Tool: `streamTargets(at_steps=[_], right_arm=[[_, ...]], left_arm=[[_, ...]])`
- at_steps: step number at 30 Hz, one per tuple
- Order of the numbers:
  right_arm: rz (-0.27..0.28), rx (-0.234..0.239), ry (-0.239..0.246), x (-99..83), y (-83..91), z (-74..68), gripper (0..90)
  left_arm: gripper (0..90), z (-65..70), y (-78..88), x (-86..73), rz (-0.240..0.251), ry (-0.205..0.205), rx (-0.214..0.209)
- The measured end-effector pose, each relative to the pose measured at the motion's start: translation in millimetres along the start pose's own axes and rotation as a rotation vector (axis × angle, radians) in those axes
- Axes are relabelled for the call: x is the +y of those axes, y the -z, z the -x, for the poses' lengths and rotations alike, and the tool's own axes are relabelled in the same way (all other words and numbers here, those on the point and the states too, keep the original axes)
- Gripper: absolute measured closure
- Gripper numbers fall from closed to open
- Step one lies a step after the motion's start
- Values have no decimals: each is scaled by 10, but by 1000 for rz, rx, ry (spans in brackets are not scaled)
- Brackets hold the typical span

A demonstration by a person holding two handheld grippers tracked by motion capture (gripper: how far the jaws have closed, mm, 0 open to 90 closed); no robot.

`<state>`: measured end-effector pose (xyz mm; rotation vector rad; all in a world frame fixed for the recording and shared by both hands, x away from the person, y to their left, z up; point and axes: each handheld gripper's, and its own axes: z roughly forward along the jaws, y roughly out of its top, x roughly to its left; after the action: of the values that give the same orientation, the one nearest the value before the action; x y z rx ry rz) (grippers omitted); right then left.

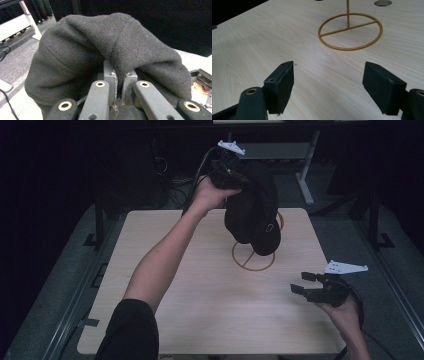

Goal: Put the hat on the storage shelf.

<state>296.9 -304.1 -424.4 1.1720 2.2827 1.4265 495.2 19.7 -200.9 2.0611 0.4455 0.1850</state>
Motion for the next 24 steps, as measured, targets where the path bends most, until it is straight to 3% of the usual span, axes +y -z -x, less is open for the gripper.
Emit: streamTargets(at_steps=[7,11,14,15,24], right_arm=[[3,-6,6,3,-1,-3,251],[-1,-6,14,5,-11,-6,252],[-2,-5,1,-1,-6,-5,252],[5,-8,-2,-6,13,0,252],[2,-13,1,-29,13,25,252]], left_arm=[[841,-17,-195,38,20,75,-50],[798,24,-479,18,-60,84,-41],[706,59,-599,3,-68,89,-39],[652,62,-609,3,-67,87,-42],[537,56,-537,-2,-78,72,-11]])
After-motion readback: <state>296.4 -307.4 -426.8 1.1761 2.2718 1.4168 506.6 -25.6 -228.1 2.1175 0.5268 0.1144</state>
